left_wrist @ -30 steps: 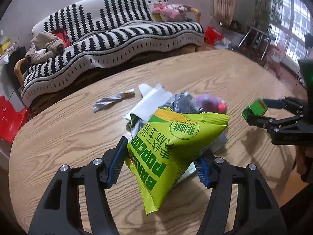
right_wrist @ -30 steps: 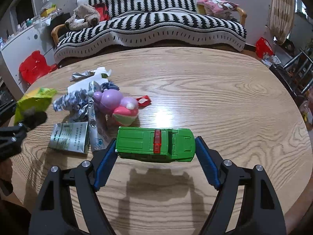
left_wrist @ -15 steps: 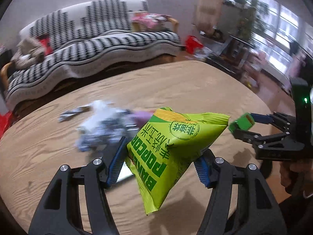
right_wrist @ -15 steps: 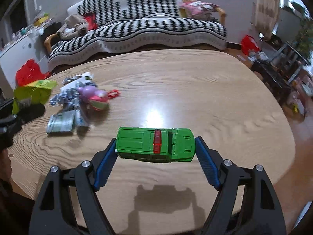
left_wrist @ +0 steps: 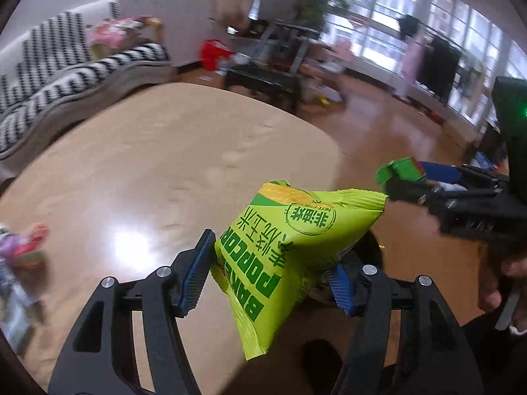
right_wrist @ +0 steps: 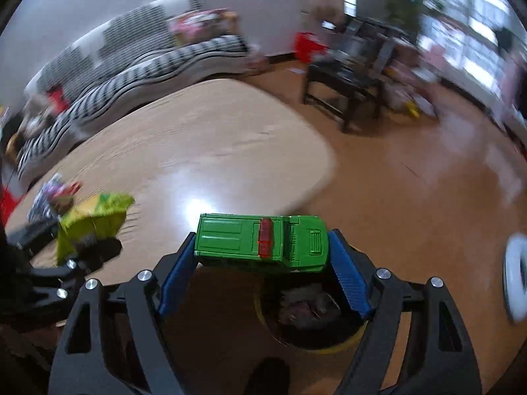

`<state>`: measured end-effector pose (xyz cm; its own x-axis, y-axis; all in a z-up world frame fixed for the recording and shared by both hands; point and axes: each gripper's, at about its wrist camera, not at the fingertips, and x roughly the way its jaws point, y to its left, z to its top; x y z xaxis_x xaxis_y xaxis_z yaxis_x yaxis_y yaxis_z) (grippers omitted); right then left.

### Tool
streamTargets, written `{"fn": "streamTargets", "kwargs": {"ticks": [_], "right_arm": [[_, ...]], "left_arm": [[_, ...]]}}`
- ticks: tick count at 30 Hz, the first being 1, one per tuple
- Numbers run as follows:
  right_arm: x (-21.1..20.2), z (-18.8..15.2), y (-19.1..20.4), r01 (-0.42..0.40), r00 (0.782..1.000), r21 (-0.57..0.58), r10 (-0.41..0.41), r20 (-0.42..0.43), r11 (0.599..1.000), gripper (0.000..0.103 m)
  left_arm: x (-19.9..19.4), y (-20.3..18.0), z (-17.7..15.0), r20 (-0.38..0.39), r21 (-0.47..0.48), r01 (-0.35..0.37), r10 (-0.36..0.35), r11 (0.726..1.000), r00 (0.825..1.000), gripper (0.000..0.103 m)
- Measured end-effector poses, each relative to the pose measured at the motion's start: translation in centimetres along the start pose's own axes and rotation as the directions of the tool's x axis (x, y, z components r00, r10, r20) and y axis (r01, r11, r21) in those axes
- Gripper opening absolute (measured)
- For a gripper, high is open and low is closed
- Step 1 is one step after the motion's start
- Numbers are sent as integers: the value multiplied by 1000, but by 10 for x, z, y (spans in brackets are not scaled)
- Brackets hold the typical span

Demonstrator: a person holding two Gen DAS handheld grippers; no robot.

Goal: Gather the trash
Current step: 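Carry popcorn bag and toy car to the black bin and release both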

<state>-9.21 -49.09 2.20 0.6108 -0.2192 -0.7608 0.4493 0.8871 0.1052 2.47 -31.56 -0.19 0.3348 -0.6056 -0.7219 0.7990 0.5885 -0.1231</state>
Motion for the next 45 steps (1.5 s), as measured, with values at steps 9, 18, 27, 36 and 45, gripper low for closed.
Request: {"fn": "streamTargets", "kwargs": {"ticks": [9,18,27,36,45], "right_arm": [[3,-22,-98,37,995,241,-13,-102,970,76],[14,-23,-104,36,991,254,-1,-137,967,76],[16,-19,-103,41,991,249,-8,-134,968,77],[17,-16,-103,46,991,247,-12,-135,968,77],[17,-16,-106,62,991,268,-27,-131,961,81]], "left_arm": [[60,-76,0,-104,67,152,-145,986,984,62],[91,-96,1,-166,78,189,-174,979,971,63],[96,-98,6,-170,70,178,-164,982,972,63],[102,-99,8,-175,58,175,-162,983,971,64],[100,-98,12,-143,53,169,-160,984,977,84]]}}
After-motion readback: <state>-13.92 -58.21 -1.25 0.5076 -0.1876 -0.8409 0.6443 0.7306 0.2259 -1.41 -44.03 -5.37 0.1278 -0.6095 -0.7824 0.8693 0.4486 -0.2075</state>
